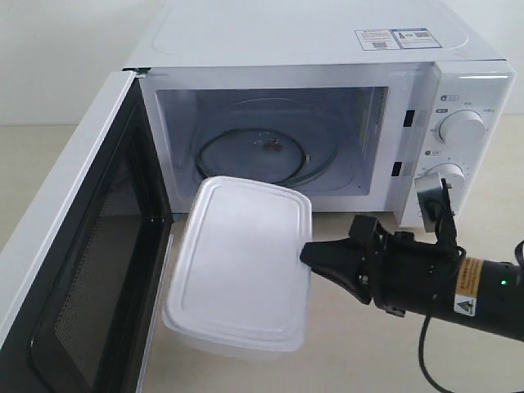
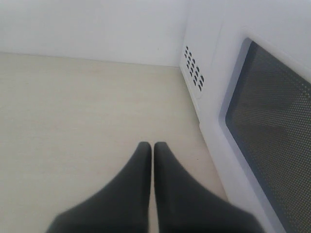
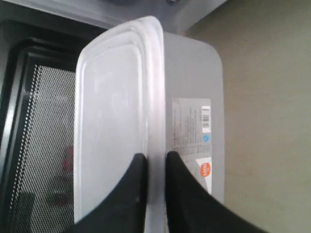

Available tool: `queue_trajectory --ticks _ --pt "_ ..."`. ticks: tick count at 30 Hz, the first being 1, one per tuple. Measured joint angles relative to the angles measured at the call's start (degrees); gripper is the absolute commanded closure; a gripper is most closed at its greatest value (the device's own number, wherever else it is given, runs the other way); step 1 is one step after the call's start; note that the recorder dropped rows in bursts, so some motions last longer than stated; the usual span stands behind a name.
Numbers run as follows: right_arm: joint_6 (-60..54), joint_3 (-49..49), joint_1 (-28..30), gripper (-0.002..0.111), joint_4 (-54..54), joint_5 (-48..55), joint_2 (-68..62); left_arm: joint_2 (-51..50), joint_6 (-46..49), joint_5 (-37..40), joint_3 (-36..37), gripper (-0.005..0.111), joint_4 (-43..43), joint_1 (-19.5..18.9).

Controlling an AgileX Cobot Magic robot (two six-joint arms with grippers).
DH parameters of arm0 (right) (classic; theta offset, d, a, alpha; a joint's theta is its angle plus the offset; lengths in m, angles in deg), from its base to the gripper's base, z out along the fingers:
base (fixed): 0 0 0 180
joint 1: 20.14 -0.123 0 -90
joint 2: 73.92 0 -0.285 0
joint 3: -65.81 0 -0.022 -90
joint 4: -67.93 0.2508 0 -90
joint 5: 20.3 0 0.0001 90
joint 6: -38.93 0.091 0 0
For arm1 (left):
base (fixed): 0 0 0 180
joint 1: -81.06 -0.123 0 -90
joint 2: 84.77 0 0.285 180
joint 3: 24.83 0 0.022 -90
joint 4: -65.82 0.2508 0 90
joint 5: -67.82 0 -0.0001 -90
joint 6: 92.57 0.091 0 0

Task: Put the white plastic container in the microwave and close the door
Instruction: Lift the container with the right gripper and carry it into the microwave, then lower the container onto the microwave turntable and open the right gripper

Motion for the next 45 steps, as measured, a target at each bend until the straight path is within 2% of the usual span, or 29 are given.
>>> queue_trajectory --ticks 6,14,19,28,36,45 --pt "-5.4 -3.54 -11.98 0.108 27.12 -0.91 0.0 0.0 0.0 0.0 0.0 0.102 0.0 0.0" --pt "-6.29 -4.81 -28.62 0.108 63.17 -0.91 0.0 0.0 0.0 0.0 0.0 0.102 0.0 0.0" --pt "-6.77 -3.37 -35.76 0.108 81.03 -0.68 0.0 0.0 0.0 0.0 0.0 0.102 0.0 0.0" --pt "-13.09 7.33 -37.04 0.108 87.18 0.39 0.0 0.0 0.0 0.0 0.0 0.102 0.0 0.0" --pt "-26.81 16.67 -37.04 0.108 93.43 4.56 0.0 0.0 0.0 0.0 0.0 0.102 0.0 0.0" --pt "-35.7 21.64 -35.32 0.108 96.96 12.27 -0.1 0.0 0.0 0.0 0.0 0.102 0.0 0.0"
